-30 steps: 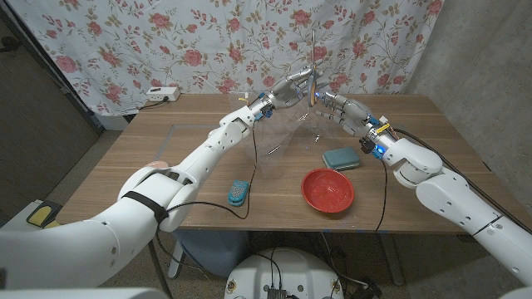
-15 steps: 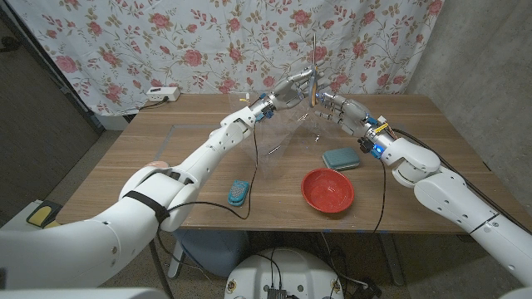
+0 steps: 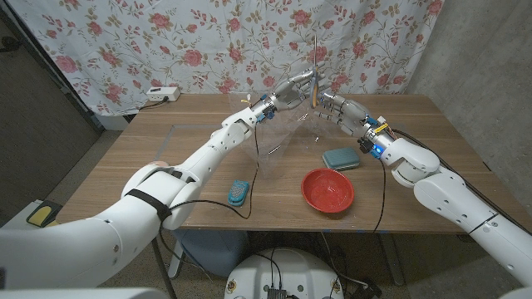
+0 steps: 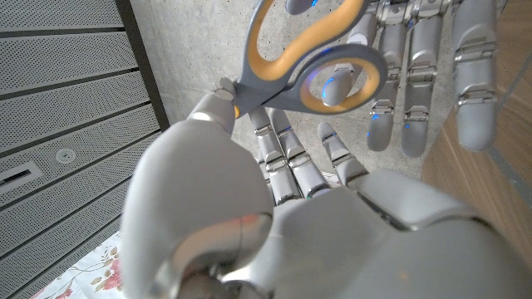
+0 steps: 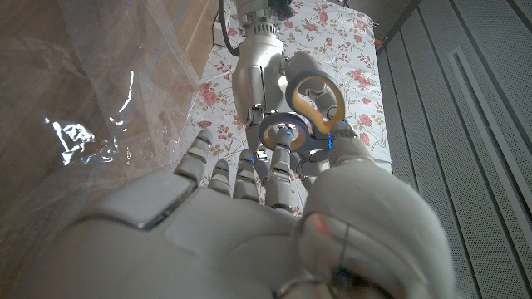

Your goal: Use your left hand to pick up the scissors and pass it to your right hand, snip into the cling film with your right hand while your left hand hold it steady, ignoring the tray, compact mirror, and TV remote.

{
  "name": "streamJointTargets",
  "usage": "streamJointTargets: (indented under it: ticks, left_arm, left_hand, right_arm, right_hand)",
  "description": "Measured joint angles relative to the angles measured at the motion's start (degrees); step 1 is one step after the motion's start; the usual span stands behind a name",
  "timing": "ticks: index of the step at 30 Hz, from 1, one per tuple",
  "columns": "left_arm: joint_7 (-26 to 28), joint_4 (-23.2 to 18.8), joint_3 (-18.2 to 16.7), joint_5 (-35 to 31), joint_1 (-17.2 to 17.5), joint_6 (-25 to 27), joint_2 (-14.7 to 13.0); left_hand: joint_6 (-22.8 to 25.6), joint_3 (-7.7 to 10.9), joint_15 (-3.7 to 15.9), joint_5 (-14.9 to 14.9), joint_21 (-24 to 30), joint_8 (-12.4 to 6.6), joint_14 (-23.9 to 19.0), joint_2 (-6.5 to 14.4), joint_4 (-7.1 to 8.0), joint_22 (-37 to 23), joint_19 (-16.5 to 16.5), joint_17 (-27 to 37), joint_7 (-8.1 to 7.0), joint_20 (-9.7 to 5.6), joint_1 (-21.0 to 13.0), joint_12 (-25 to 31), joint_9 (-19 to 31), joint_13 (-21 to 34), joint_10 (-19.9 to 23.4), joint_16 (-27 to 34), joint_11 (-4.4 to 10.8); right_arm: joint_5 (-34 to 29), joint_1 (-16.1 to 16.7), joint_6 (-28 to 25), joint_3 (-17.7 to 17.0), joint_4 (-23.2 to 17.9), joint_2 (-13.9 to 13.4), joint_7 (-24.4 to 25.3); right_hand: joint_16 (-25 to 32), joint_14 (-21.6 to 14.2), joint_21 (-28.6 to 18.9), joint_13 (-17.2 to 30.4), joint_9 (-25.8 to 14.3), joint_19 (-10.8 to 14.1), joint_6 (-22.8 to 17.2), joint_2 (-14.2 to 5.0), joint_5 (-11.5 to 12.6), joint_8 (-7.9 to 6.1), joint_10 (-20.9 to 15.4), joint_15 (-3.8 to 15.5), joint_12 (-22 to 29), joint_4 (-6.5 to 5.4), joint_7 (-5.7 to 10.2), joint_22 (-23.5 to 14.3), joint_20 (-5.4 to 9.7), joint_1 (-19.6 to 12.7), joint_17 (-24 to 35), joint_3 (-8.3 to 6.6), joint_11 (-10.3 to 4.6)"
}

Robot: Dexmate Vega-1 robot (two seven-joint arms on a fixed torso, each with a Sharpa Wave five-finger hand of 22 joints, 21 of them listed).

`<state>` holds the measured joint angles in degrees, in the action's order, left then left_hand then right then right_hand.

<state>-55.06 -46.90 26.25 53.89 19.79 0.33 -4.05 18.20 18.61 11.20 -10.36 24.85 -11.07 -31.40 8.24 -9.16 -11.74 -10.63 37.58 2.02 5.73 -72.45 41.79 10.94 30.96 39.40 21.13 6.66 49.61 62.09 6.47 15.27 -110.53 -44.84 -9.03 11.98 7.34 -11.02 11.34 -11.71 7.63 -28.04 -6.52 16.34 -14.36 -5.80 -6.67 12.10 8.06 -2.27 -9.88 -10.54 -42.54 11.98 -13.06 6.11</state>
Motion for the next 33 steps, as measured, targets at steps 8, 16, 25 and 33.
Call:
streamJointTargets:
  ticks: [8,16,25,33]
  left_arm:
    - [-0.03,-0.07,-0.10,0.00,0.30,-0.02,0.15]
    - [0.20,-0.62,-0.14,0.08,0.87,0.00,0.30]
    - [0.35,-0.80,-0.15,0.25,1.23,0.11,0.48]
    - [0.53,-0.95,-0.14,0.34,1.48,0.20,0.53]
  left_hand:
    - [0.30,0.00,0.00,0.01,0.00,0.00,0.00,0.07,0.00,0.00,0.00,0.27,-0.31,0.00,0.07,-0.01,0.00,-0.09,0.00,0.00,0.00]
    - [0.30,0.00,0.00,-0.01,0.00,-0.46,0.00,0.07,0.00,0.00,0.00,0.27,-0.30,0.00,0.07,-0.02,0.00,-0.29,0.00,0.00,0.00]
    - [0.61,0.00,-0.01,-0.01,0.45,-0.46,0.01,0.07,0.00,0.00,0.00,0.53,-0.62,0.00,0.06,-0.20,0.00,-0.33,0.00,0.00,0.00]
    - [0.61,0.00,-0.02,-0.01,0.45,-0.46,0.02,0.06,0.00,0.00,0.00,0.53,-0.62,0.00,0.05,-0.43,0.00,-0.31,0.00,0.00,0.00]
  right_arm:
    - [0.28,0.42,-0.09,0.00,-0.30,-0.04,0.41]
    - [0.67,0.71,-0.62,-0.12,-0.60,-0.04,1.00]
    - [1.00,0.73,-0.86,-0.16,-0.64,-0.04,1.01]
    - [1.20,0.75,-1.05,-0.24,-0.67,-0.03,1.01]
  right_hand:
    - [0.00,-0.37,0.00,0.00,0.00,0.13,-1.37,0.38,-0.25,0.00,-0.43,0.36,0.00,0.49,0.55,0.00,0.13,-0.38,0.00,-0.49,-0.43]
    - [0.36,-0.74,0.00,0.00,0.00,1.04,-2.07,0.16,-0.45,0.00,-0.93,0.73,0.00,0.79,0.63,0.00,0.21,-0.61,-0.26,-0.79,-0.93]
    - [0.36,-0.74,0.00,-0.01,-0.01,1.03,-2.38,0.24,-0.66,0.00,-0.93,0.73,0.00,0.79,0.31,0.00,0.21,-1.14,-0.27,-0.79,-0.93]
    - [0.36,-1.34,-0.25,-0.01,-0.01,1.74,-2.59,0.63,-0.88,0.00,-1.24,0.92,0.00,1.03,0.10,0.00,0.12,-1.53,-0.27,-1.02,-1.23]
